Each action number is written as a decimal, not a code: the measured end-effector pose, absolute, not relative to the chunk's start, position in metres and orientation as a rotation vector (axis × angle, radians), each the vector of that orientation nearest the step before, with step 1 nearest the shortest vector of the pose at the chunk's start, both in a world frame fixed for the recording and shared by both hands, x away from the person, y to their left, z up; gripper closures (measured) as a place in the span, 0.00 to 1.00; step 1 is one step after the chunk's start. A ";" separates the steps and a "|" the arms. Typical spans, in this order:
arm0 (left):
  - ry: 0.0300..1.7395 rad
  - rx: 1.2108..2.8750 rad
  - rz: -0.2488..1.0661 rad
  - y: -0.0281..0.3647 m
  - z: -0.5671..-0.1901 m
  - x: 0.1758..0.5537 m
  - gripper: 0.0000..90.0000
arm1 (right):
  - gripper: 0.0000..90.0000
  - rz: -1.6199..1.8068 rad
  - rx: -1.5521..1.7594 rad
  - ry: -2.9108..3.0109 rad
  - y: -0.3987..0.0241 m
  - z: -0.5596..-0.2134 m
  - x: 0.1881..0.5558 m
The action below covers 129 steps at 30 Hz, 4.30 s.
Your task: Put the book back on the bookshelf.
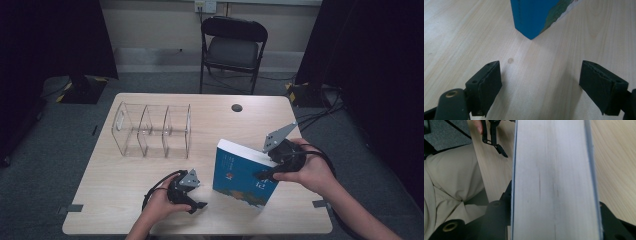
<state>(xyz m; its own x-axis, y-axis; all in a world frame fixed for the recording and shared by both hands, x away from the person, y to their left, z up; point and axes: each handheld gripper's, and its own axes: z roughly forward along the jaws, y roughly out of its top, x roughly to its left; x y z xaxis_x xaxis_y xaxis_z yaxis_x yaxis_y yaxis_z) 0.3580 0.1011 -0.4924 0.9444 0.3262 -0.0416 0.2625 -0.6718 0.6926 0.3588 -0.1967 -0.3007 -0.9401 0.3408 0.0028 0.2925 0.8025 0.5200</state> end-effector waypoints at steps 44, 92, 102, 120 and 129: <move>0.256 2.414 0.106 0.063 -0.411 0.390 0.28 | 0.42 0.779 0.509 2.942 -0.194 -0.303 0.361; 0.122 2.395 0.131 0.056 -0.320 0.399 0.51 | 0.37 0.794 0.549 2.909 -0.215 -0.307 0.358; 0.147 2.433 0.125 0.049 -0.315 0.399 0.54 | 0.37 0.865 0.598 2.888 -0.236 -0.317 0.358; 0.199 2.477 0.095 0.052 -0.308 0.385 0.62 | 0.37 1.014 0.677 2.838 -0.259 -0.341 0.357; 0.208 2.523 0.087 0.048 -0.304 0.384 0.64 | 0.37 1.054 0.669 2.822 -0.260 -0.349 0.357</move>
